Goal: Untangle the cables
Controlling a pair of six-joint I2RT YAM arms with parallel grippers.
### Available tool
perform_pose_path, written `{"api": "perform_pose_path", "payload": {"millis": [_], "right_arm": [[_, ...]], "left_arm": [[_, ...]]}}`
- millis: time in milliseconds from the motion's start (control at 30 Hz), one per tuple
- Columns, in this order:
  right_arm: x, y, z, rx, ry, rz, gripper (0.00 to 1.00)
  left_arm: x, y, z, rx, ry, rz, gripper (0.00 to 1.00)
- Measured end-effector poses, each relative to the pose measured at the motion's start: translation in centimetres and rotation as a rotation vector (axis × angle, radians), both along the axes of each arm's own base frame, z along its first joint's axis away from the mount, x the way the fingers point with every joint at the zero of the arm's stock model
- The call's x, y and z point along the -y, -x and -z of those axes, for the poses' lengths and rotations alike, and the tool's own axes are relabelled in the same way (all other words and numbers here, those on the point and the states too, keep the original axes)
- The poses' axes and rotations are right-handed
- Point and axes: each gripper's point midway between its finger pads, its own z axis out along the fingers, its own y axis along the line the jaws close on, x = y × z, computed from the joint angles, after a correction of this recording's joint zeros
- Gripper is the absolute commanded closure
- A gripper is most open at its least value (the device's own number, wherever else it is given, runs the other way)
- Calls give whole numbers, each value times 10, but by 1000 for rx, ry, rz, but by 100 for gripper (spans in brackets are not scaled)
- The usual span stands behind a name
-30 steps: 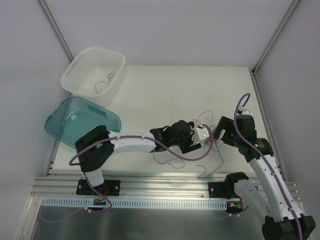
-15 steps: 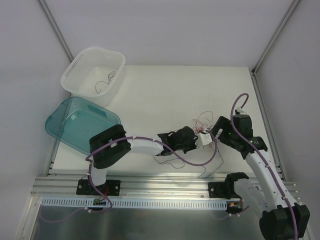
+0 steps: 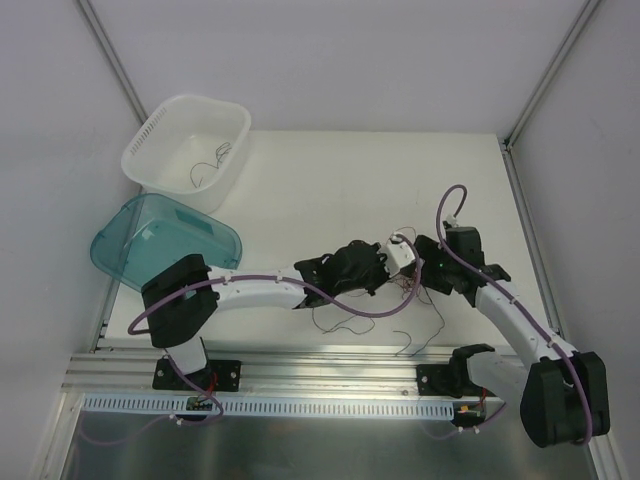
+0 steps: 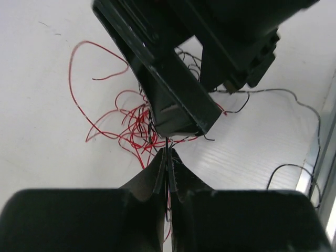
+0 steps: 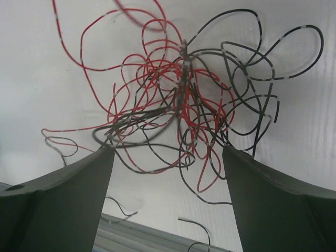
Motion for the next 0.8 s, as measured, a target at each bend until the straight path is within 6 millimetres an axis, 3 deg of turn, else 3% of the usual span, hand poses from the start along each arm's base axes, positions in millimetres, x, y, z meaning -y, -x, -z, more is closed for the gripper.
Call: {"api": "perform_pose_path", "payload": {"millis": [133, 267, 300, 467, 533, 667, 800], "right_arm": [[-3, -5, 12, -10, -2, -9, 26], [-4, -9, 27, -40, 8, -9, 50], [-4, -10, 30, -46, 11, -7, 61], [1, -9, 38, -62, 33, 15, 94], [6, -11, 39, -61, 42, 31, 99], [22, -14, 38, -57, 65, 94, 99], [39, -10, 39, -83, 84, 156, 99]], "left_arm": [[-3, 2, -30, -37, 91, -34, 100], [-14, 0, -47, -78, 150, -75, 100], [-18, 0, -51, -90, 163, -86, 100], [-49, -12, -87, -144, 242, -177, 100], [-69, -20, -105, -165, 278, -226, 100], [-125, -38, -153, -185, 387, -343, 100], [-180, -36, -210, -170, 503, -416, 100]]}}
